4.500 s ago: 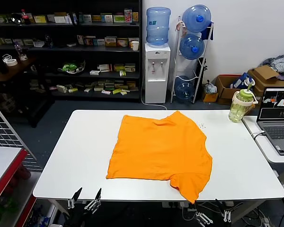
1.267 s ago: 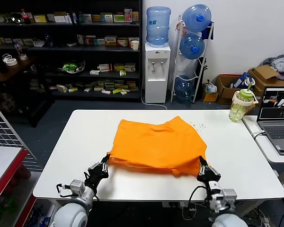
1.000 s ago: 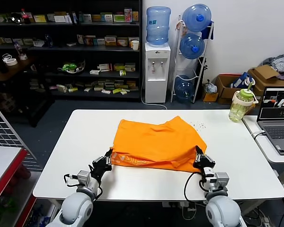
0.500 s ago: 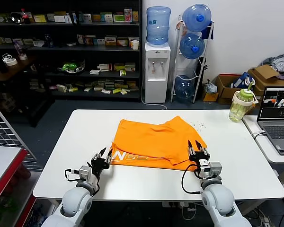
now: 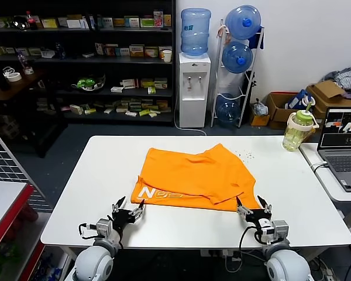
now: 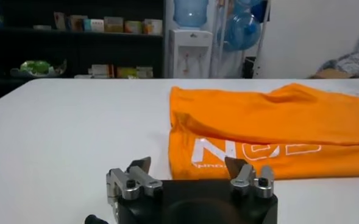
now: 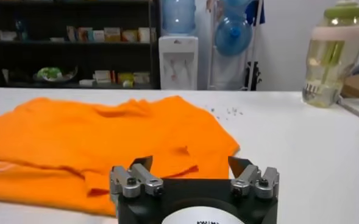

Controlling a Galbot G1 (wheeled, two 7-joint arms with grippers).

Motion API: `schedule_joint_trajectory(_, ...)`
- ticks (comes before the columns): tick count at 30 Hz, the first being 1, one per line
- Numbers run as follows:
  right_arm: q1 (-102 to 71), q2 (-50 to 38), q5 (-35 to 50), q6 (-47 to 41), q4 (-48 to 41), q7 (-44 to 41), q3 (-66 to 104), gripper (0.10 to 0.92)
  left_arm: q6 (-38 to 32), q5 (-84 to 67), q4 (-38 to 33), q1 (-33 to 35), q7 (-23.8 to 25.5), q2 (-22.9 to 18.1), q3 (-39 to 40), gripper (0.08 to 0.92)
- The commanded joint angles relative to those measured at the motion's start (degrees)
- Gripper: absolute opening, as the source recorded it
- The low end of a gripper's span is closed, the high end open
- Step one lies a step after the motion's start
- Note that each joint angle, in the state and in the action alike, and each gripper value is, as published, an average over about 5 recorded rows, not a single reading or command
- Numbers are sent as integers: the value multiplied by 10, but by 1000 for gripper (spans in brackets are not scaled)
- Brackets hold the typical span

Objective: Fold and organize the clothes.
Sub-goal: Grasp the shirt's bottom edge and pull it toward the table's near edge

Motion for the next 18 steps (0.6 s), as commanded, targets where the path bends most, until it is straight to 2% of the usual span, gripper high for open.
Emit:
schedule_joint_trajectory(1, -28, -9, 15, -27, -2, -13, 16, 822, 11, -27, 17, -9, -4, -2, 1, 822)
schedule_joint_trajectory(12, -7, -5, 30, -45, -23, 6, 13, 822, 12, -29, 42, -31, -4, -2, 5, 823)
schedule_joint_trajectory(15, -4, -3, 33, -51, -24, 8, 11, 792, 12, -30, 47, -38, -4, -2, 8, 803)
schedule_joint_trajectory(18, -4, -1, 37, -54, -24, 11, 10, 709, 13, -32, 50, -44, -5, -4, 12, 736)
